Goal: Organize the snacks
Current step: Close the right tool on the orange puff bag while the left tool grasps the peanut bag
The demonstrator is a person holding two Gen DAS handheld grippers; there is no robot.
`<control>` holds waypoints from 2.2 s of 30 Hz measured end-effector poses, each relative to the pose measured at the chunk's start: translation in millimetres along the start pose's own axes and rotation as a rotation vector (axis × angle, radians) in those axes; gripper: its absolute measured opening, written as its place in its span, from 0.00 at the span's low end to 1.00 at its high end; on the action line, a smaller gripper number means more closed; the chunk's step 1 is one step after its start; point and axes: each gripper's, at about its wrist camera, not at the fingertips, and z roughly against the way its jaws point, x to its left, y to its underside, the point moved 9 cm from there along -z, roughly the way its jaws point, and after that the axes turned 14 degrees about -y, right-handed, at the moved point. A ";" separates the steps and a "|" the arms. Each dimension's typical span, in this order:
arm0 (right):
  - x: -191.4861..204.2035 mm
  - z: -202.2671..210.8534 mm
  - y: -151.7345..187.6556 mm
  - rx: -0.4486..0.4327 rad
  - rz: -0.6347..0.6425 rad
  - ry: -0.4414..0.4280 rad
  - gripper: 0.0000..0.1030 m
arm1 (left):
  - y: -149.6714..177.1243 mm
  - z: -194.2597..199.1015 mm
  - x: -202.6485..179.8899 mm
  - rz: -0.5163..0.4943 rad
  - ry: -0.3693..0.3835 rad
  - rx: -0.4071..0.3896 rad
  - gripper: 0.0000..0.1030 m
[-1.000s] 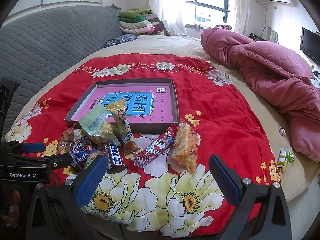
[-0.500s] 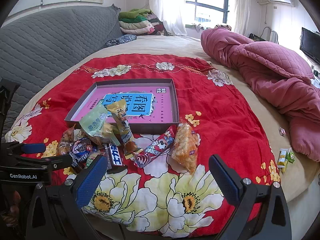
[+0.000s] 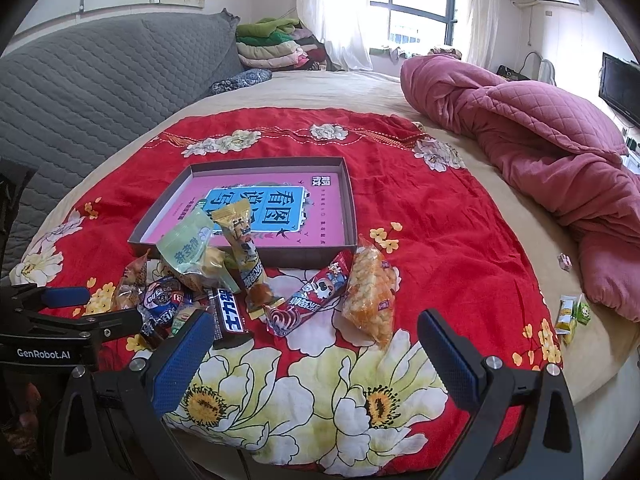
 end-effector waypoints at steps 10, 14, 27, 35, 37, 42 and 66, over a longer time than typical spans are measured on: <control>-9.8 -8.5 -2.5 -0.004 -0.038 -0.005 0.99 | -6.7 -8.3 21.0 0.064 0.008 0.023 0.94; -16.4 -11.6 -3.2 -0.010 -0.062 -0.006 0.99 | -9.8 -15.3 34.2 0.088 0.006 0.045 0.93; -43.6 -22.4 -1.1 -0.014 -0.151 0.003 0.99 | -9.7 -49.5 57.2 0.148 0.038 0.139 0.93; -69.6 -34.8 3.5 -0.005 -0.251 0.007 0.99 | -10.6 -64.2 55.6 0.181 0.093 0.161 0.93; -75.7 -39.5 4.0 -0.003 -0.276 0.005 0.99 | -9.7 -67.0 53.1 0.189 0.120 0.172 0.93; -85.9 -57.7 4.8 0.021 -0.332 -0.019 0.99 | -9.2 -71.1 49.7 0.186 0.137 0.176 0.93; -96.9 -116.3 16.0 0.089 -0.361 -0.076 0.53 | -14.8 -82.3 36.8 0.141 0.154 0.159 0.56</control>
